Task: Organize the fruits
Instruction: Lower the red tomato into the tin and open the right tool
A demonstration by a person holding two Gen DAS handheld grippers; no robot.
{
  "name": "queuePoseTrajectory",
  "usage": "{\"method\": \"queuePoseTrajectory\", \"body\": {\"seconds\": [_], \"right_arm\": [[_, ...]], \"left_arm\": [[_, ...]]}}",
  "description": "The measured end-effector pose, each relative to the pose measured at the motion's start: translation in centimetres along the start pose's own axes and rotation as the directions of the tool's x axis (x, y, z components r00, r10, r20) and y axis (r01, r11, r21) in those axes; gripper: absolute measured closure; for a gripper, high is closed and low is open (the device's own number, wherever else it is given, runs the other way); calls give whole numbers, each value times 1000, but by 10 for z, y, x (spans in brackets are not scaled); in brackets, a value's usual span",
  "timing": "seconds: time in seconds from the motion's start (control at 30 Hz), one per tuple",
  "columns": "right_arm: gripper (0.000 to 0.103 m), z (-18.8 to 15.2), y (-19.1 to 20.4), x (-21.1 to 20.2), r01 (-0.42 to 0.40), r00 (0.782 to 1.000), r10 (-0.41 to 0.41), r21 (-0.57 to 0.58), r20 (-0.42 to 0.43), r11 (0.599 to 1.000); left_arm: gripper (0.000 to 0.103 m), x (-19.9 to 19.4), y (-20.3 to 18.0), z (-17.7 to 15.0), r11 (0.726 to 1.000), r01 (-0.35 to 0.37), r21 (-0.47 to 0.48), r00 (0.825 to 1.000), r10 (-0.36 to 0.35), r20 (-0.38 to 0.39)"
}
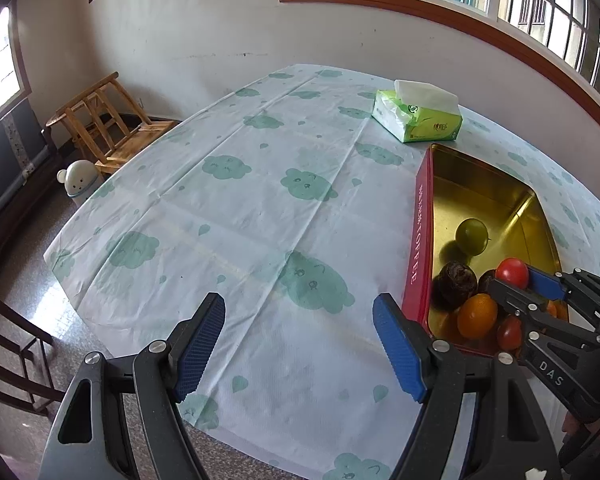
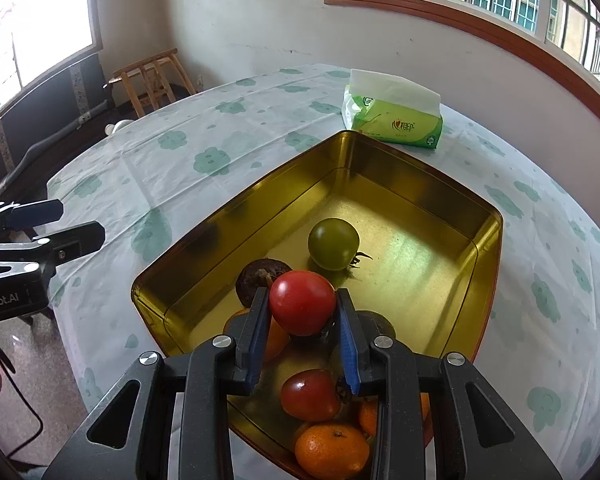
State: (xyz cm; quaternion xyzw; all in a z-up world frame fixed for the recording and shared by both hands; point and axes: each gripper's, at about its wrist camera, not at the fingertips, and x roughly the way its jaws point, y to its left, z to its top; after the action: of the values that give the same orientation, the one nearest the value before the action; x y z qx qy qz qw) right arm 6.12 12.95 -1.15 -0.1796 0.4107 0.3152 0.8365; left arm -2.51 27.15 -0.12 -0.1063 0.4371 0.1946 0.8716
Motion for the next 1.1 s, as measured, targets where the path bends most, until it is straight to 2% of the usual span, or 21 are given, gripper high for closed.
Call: {"method": "queuePoseTrajectory", "body": {"seconds": [0.33, 0.47, 0.73, 0.8, 0.87, 0.97, 1.1], "right_arm": [[69, -1, 4, 0, 15, 1000, -15, 35, -4, 999], [62, -2, 5, -4, 10, 1000, -10, 44, 5, 999], [58, -6, 4, -17, 3, 1000, -4, 72, 17, 997], [52, -7, 3, -25, -5, 1000, 2, 88, 27, 996], [35, -9, 2, -33, 14, 999, -18, 102, 38, 995], [27, -13, -2, -46, 40, 998, -47, 121, 51, 992], [16, -19, -12, -54, 69, 997, -73, 165, 17, 984]], "left_arm": [[29, -7, -6, -5, 1000, 10, 9, 1000, -10, -1], [28, -12, -12, -6, 1000, 11, 21, 1000, -11, 2], [27, -19, -21, -10, 999, 19, 29, 1000, -19, -4], [27, -20, -23, -11, 999, 19, 29, 1000, -19, -4], [27, -21, -25, -12, 999, 18, 32, 1000, -18, -6], [27, -23, -30, -13, 999, 16, 37, 1000, -16, -7], [27, -26, -36, -15, 999, 17, 45, 1000, -17, -9]]}}
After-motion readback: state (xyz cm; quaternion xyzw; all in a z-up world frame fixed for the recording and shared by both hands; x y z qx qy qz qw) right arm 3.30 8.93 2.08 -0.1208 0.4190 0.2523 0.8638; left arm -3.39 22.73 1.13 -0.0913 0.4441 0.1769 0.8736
